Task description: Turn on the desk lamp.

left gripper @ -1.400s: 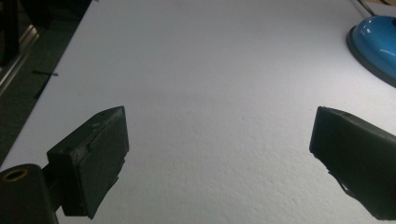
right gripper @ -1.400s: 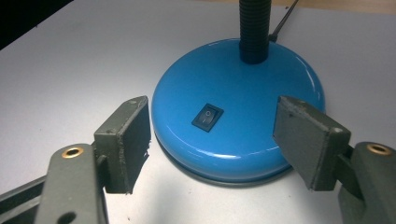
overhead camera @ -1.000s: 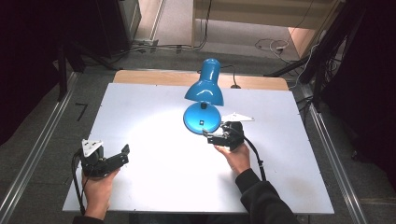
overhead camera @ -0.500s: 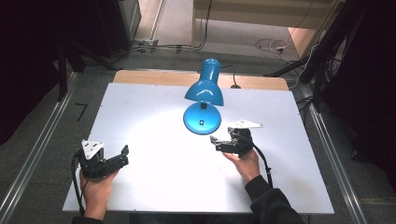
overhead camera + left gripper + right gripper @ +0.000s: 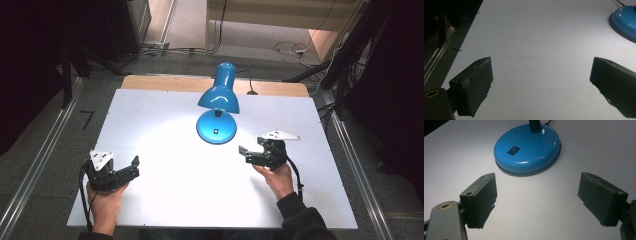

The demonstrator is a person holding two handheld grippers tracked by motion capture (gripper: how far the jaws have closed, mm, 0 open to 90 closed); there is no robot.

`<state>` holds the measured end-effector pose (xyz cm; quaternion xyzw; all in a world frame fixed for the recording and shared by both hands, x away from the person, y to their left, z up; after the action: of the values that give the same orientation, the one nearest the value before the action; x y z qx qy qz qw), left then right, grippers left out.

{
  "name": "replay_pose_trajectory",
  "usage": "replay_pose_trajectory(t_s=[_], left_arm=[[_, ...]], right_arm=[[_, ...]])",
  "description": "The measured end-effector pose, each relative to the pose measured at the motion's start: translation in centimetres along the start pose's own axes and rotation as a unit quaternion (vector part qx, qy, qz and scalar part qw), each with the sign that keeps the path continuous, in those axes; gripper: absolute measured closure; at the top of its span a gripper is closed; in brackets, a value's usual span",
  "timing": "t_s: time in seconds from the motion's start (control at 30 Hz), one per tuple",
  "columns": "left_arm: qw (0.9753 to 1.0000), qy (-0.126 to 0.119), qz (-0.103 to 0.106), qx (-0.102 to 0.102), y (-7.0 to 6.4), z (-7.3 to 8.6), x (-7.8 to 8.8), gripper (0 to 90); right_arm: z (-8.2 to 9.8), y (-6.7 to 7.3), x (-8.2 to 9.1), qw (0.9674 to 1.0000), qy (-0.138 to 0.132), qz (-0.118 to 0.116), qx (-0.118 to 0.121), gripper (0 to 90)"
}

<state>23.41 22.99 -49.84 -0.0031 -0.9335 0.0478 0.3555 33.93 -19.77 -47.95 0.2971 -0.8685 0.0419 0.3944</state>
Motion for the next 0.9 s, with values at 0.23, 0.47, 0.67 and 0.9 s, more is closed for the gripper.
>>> replay_pose_trajectory(t_s=[0.23,0.47,0.67,0.9], left_arm=[[1.0,-0.006,0.001,0.001,0.2,0.0,0.2,5.4],[1.0,-0.004,0.004,0.0,0.2,0.0,0.1,5.4],[1.0,-0.006,0.003,-0.003,0.1,-0.1,0.2,5.4],[1.0,-0.007,0.002,0.0,0.2,-0.1,0.3,5.4]], right_arm=[[0.4,-0.6,0.8,0.9999,-0.007,0.007,-0.003,14.3],[0.7,-1.1,1.0,0.9999,-0.003,0.01,-0.008,14.3],[1.1,-1.4,1.4,0.9999,-0.001,0.016,-0.006,14.3],[1.4,-1.9,1.8,0.9997,-0.003,0.02,-0.012,14.3]])
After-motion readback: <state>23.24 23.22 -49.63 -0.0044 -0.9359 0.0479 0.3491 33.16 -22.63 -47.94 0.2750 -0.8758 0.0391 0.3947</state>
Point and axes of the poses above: each handheld gripper's, and its own axes: x roughly backward along the jaws, z roughly out of its underside, y roughly to its left, the point moved 2 cm from there along -x, roughly forward along the jaws, and after that the axes turned 10 degrees about y, right-handed, at the moved point
